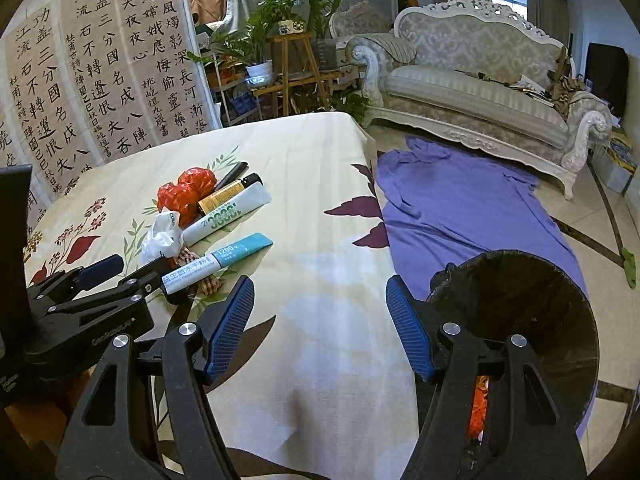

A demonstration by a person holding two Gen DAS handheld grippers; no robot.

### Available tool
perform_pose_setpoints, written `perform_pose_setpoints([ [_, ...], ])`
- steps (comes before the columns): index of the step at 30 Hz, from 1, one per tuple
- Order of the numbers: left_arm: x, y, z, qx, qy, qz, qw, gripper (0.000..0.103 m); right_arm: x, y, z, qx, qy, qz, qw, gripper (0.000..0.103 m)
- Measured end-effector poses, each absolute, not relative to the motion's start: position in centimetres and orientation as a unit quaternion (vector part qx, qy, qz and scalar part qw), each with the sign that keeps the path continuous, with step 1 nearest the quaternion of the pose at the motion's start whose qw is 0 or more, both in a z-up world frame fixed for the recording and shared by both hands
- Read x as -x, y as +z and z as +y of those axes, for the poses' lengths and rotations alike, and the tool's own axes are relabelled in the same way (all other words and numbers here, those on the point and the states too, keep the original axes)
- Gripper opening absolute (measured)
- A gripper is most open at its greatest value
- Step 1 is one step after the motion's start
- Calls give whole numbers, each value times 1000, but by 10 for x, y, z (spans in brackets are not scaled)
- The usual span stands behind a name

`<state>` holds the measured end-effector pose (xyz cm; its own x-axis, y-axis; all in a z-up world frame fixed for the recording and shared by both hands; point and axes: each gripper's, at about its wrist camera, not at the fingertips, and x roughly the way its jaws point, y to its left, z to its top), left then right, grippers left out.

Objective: Collect trash
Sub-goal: 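Move both tools back over the bed toward the remaining trash, then grasp the red cylinder can with the left tool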

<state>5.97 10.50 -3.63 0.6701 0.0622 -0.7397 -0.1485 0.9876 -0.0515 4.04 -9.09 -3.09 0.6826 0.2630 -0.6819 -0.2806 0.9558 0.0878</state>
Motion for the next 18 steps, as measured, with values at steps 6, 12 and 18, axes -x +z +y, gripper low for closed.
perform_pose_setpoints([
  [6,-55,-35,112,48,61,404,912,67,-41,-34,-92,9,151,372,916,67],
  [12,-54,-32,121,57,68,409,908,67,-39,-35,-93,6,155,372,915,67],
  [18,-62,-31,109,57,58,408,909,67,-40,-35,-94,4,153,372,915,67],
])
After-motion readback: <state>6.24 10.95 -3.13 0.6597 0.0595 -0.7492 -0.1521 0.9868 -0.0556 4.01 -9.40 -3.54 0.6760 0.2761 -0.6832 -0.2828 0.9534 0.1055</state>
